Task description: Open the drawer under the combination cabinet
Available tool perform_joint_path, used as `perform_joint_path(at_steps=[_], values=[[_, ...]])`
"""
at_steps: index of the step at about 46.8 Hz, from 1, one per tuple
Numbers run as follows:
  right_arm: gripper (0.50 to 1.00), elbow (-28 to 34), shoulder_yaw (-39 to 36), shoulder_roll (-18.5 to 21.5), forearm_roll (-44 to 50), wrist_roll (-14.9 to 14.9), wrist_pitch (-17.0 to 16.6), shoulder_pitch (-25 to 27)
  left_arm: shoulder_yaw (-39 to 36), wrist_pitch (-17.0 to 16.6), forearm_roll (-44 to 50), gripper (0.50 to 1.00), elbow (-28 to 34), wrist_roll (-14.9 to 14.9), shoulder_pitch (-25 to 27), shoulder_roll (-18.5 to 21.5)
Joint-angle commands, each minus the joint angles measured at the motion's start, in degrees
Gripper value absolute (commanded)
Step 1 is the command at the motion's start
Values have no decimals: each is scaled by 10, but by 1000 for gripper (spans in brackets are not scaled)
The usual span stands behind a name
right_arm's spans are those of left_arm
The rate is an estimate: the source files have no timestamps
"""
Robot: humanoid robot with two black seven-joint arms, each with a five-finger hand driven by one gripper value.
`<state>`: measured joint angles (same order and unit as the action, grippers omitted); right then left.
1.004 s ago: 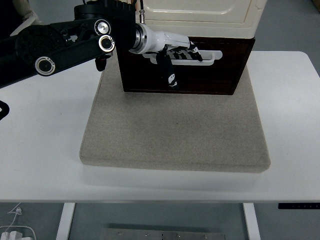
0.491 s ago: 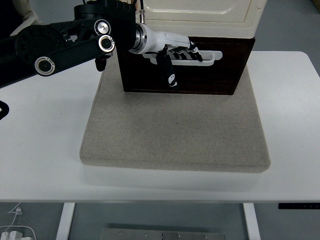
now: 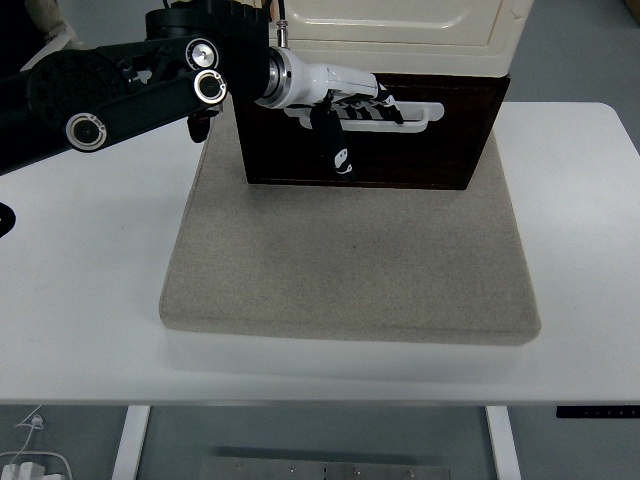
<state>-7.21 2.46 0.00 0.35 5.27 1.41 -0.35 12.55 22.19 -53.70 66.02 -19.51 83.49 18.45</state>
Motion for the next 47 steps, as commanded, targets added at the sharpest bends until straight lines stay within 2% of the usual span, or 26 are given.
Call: perform_joint_path(at_steps=[1, 47], values=[[928, 0, 0, 0, 0, 0, 0, 0, 0, 3, 1, 951, 1, 0, 0, 1], [928, 0, 0, 0, 0, 0, 0, 0, 10, 35, 13, 960, 14, 0, 4, 10]])
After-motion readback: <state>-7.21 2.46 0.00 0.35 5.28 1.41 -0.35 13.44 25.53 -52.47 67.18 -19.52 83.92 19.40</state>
